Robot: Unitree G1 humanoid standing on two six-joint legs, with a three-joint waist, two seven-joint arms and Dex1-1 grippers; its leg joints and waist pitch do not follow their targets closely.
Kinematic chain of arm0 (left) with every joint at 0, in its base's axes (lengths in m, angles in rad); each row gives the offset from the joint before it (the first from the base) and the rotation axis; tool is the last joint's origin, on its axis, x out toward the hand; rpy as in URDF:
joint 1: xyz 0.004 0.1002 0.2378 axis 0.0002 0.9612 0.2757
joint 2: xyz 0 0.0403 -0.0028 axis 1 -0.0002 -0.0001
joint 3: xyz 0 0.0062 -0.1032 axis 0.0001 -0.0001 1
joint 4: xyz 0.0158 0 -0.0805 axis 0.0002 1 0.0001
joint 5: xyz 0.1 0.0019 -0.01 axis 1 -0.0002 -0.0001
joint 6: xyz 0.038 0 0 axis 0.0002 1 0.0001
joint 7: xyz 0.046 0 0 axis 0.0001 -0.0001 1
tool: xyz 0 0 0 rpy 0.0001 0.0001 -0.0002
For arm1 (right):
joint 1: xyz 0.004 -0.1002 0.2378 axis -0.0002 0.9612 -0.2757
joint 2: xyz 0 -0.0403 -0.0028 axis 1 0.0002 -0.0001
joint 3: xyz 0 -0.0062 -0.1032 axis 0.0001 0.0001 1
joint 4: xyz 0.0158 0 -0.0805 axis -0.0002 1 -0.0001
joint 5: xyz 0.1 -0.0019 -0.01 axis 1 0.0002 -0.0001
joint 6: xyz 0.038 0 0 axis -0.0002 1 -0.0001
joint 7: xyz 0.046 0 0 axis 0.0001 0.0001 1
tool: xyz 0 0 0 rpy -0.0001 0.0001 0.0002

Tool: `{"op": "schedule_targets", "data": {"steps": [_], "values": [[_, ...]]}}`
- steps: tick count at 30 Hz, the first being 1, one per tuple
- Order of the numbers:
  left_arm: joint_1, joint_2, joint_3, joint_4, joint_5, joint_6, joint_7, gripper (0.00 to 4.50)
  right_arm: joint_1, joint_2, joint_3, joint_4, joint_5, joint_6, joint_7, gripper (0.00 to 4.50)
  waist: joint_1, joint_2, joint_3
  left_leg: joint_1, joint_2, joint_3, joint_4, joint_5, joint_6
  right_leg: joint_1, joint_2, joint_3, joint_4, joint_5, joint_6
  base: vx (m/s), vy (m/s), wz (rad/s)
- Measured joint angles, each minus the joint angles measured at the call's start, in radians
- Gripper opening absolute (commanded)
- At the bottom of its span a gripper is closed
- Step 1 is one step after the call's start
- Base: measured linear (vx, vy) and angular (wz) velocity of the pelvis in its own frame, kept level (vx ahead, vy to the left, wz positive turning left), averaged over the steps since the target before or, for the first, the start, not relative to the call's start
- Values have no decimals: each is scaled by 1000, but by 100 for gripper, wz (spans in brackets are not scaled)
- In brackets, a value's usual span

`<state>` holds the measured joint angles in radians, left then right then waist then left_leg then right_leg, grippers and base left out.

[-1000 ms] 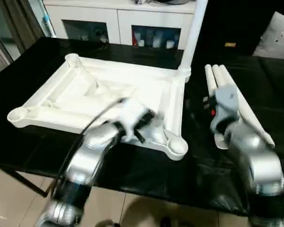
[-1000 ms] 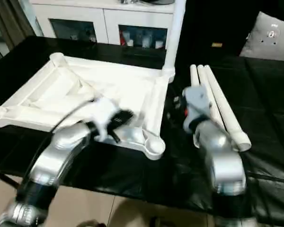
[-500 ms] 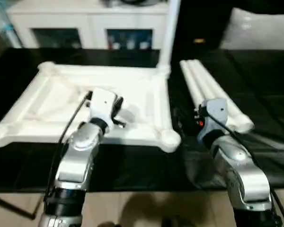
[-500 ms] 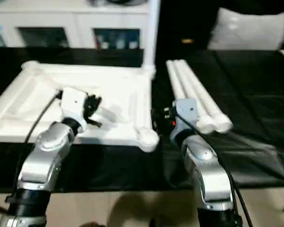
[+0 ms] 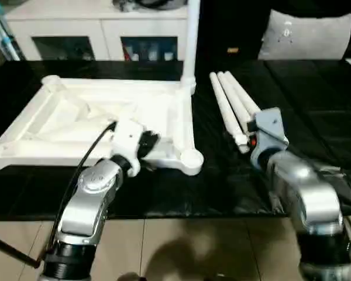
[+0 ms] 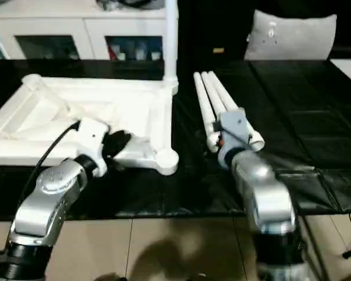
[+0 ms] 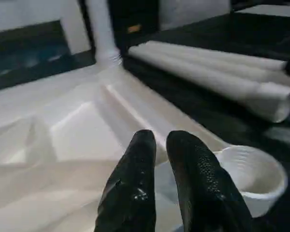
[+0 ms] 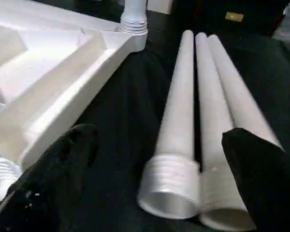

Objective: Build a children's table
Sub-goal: Rotate table base

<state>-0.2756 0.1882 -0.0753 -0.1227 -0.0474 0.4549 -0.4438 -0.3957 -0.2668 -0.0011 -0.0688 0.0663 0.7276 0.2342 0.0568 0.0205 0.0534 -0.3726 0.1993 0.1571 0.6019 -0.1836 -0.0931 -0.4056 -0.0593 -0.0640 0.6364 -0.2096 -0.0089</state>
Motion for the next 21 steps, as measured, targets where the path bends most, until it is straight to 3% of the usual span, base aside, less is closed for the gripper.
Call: {"op": "schedule_targets", "data": {"steps": [4, 7, 13, 19, 21], "values": [[1, -27, 15, -10, -2, 0, 29, 99, -2, 13, -11, -13, 22, -9, 37, 450, -4, -6, 3, 0, -1, 0, 0, 0, 1, 4, 0, 1, -11, 12, 1, 0, 0, 0], [22, -47, 32, -11, -3, -4, 69, 127, 37, 44, -16, -66, 48, -15, 33, 450, -4, -9, 3, -2, -1, 1, 0, 1, 1, 4, 0, 2, -14, 17, 1, 0, 0, 0], [83, -56, 33, -13, 6, -47, 122, 137, 140, 86, -5, -162, 54, -15, -1, 450, -1, -8, 3, -13, 0, 2, -3, 0, 4, -2, 1, 1, -23, 16, -2, 30, 5, 1], [94, -70, 36, -45, 13, -84, 143, 177, 189, 143, -13, -253, 76, -55, -42, 450, 2, -8, 4, -11, 0, 3, -4, -1, 4, -1, 0, 1, -24, 17, -2, 0, 0, 0], [100, -83, 50, -58, 6, -93, 158, 200, 226, 140, -10, -290, 78, -24, -47, 450, 1, -9, 4, -5, 0, 5, -4, -2, 4, 3, 0, 2, -25, 16, 0, 0, 0, 0]]}}
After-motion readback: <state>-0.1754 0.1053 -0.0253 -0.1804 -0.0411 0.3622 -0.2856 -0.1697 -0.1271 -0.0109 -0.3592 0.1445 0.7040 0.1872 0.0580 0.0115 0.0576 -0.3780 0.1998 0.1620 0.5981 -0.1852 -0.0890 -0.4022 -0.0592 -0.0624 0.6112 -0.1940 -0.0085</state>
